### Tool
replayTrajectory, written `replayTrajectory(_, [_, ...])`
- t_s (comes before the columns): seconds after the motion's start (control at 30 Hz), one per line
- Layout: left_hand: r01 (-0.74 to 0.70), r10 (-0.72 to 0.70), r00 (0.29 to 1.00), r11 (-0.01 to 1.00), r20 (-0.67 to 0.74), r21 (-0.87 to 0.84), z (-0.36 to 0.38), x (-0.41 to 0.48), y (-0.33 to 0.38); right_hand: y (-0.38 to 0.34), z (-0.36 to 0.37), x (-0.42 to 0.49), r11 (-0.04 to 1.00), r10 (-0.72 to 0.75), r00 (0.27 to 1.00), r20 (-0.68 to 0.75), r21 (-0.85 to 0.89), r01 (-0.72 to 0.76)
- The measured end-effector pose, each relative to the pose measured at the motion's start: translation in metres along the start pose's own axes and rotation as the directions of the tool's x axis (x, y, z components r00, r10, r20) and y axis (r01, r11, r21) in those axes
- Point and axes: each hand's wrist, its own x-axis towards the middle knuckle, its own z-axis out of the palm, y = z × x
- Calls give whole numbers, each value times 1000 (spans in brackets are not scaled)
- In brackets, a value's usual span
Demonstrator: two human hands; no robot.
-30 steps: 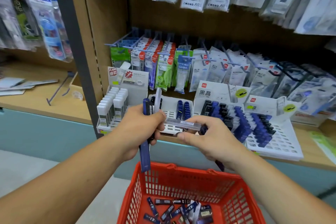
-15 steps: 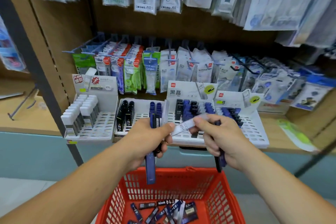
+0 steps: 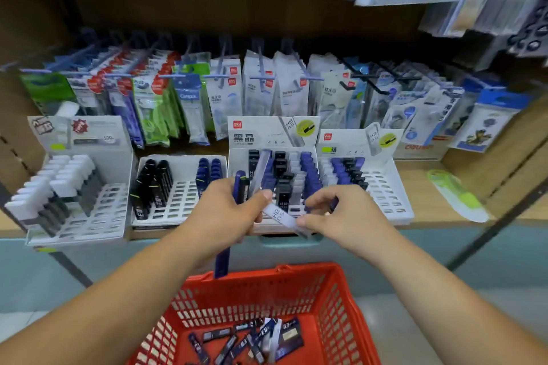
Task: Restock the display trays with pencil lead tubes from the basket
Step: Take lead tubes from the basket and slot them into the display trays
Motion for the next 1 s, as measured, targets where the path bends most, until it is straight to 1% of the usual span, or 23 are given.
replayTrajectory(0.03, [-25, 24, 999, 999, 27, 41, 1, -1, 2, -1, 3, 1, 999, -49, 999, 13, -6, 49])
replayTrajectory(0.1, [-61, 56, 996, 996, 68, 61, 4, -3, 5, -5, 9, 0, 988, -149, 984, 102, -23, 152])
replayTrajectory(0.17, [-84, 79, 994, 994, 77, 65, 7, -3, 8, -9, 13, -1, 973, -228, 961, 156, 4, 230])
replayTrajectory(0.2, [-81, 78, 995, 995, 65, 50, 8, -1, 9, -10, 13, 0, 969, -247, 957, 154, 35, 245])
replayTrajectory(0.3, [-3, 5, 1000, 995, 28, -96, 7, 4, 7, -10, 10, 8, 955, -210, 977, 36, 223, 197])
replayTrajectory(0.37, [79, -69, 996, 980, 61, -181, 5, 5, 3, -9, 5, 13, 942, -161, 984, -81, 284, 177])
replayTrajectory(0.43, [157, -138, 984, 971, 116, -178, 4, 5, -2, -5, 2, 15, 938, -109, 978, -177, 309, 160])
replayTrajectory(0.53, [202, -181, 971, 971, 157, -130, 2, 5, -6, -1, 1, 18, 918, -81, 974, -211, 365, 155])
replayTrajectory(0.67, [223, -201, 964, 967, 172, -119, 0, 3, -6, 5, 5, 22, 929, -113, 956, -270, 312, 198])
replayTrajectory(0.83, [261, -228, 953, 952, 199, -159, 2, 0, -4, 13, 14, 27, 946, -108, 962, -251, 271, 177])
replayTrajectory(0.9, [272, -235, 953, 942, 193, -195, 1, 1, -4, 15, 17, 30, 962, -127, 966, -225, 209, 176])
replayTrajectory(1.0, [284, -245, 949, 936, 198, -206, -1, 0, -4, 17, 20, 34, 982, -168, 960, -223, 41, 182])
